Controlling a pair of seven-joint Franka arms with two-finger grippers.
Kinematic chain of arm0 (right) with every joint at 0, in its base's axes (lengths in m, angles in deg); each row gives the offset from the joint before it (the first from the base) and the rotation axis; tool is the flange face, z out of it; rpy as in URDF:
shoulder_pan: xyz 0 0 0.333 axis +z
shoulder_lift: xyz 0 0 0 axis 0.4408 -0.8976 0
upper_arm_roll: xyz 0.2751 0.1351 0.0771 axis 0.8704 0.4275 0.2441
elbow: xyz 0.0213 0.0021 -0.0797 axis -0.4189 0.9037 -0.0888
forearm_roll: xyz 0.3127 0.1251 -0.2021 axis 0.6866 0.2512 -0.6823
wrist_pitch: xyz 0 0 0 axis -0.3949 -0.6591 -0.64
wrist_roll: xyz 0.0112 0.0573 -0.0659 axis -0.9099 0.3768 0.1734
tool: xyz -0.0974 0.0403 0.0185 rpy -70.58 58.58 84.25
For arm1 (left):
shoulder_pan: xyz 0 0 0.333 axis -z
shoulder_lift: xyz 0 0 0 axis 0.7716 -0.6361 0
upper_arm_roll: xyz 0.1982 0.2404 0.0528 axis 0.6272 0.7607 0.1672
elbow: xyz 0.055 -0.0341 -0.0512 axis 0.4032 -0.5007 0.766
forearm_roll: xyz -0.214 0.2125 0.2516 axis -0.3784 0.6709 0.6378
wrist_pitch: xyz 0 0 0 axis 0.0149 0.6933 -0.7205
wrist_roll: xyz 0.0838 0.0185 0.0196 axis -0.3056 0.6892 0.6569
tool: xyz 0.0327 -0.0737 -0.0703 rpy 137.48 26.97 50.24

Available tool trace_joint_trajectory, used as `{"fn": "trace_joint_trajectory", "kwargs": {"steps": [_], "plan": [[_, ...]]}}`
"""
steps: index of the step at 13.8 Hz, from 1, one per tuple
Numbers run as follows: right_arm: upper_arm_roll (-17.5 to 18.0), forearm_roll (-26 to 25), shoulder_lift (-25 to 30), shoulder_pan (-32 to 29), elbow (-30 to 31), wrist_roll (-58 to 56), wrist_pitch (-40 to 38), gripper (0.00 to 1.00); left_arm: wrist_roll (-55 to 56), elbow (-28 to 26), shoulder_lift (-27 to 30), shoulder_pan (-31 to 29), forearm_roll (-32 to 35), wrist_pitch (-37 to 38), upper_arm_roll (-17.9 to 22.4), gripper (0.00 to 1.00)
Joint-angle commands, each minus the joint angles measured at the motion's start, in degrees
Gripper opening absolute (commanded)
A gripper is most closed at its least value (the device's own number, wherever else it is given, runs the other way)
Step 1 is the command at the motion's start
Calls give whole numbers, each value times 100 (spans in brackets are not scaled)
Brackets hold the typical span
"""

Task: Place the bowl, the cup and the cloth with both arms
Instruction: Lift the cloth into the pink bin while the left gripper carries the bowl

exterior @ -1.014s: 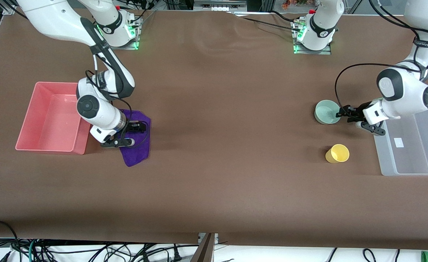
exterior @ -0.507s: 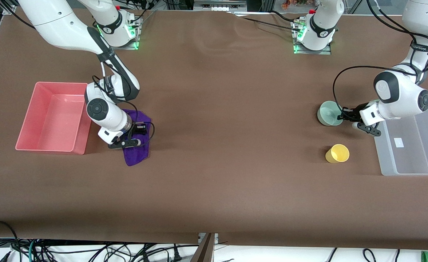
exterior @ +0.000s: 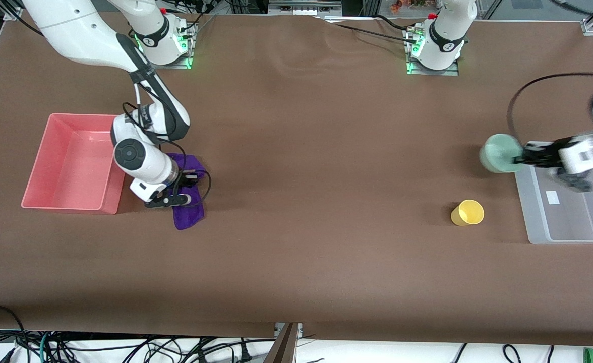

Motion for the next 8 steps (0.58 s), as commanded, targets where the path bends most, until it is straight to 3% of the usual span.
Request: {"fn": "trace_joint_trajectory", "kwargs": {"steps": [1, 5, 8], "plan": [[-18, -61, 467, -227, -636, -385, -1380, 0, -122, 972, -281, -222, 729, 437, -38, 0], [-860, 27, 758, -272, -1621, -1903, -3333, 0, -385, 2097, -1333, -477, 1434, 384, -38, 0], [-1607, 44, 1039, -272, -1527, -2801, -3740, 0, -606, 2380, -1985, -689, 1390, -316, -47, 0]]}}
